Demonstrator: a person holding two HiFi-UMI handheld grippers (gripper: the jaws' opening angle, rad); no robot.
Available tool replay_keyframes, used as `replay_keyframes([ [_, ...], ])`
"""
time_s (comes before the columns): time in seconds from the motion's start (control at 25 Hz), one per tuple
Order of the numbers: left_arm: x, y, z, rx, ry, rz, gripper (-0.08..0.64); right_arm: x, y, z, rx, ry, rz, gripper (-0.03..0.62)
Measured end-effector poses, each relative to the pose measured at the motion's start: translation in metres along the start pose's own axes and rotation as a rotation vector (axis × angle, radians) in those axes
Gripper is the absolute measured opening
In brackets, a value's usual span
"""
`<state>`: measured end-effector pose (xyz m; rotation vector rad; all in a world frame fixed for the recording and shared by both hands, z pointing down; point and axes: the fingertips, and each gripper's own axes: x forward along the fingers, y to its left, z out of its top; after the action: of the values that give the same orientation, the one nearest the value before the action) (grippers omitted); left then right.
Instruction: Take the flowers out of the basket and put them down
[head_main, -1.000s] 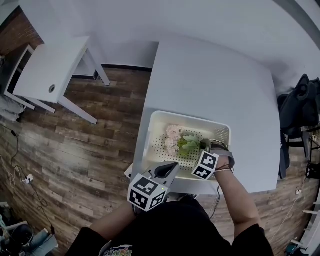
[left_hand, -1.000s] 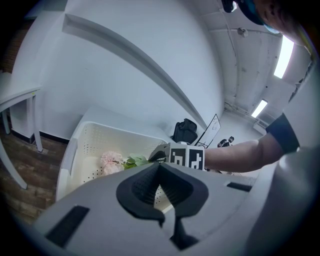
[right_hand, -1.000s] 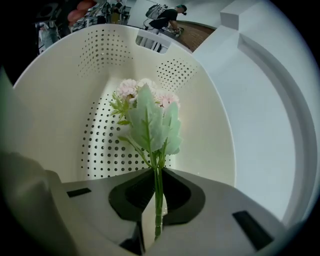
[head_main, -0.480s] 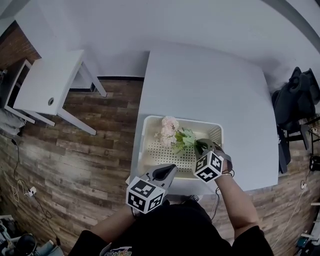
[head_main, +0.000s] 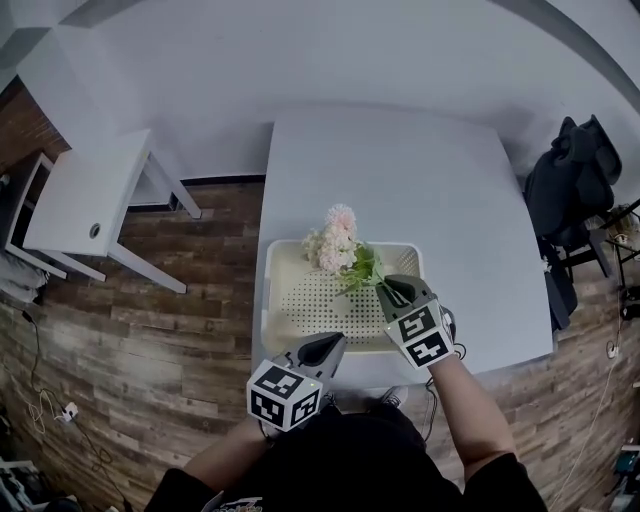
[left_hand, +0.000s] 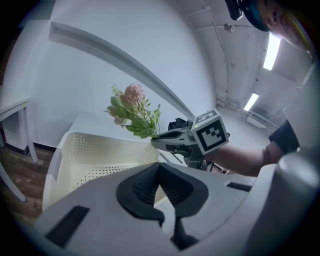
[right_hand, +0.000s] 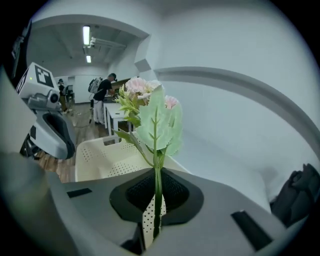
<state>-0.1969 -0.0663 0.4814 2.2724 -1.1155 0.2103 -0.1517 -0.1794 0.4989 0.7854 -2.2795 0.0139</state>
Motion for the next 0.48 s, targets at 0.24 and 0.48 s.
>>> replay_keyframes([
  [0.24, 0.003, -0.019, 0.0, 0.034, 0.009, -0.041, 0.007, -0.041, -0.018, -0.001, 0.16, -0.09, -0.064, 0.032],
  [0.48, 0.02, -0.044, 0.006, 0.083, 0.024, -0.113, 0.006, -0.09, -0.054, -0.026, 0.321, -0.144, -0.187, 0.032],
])
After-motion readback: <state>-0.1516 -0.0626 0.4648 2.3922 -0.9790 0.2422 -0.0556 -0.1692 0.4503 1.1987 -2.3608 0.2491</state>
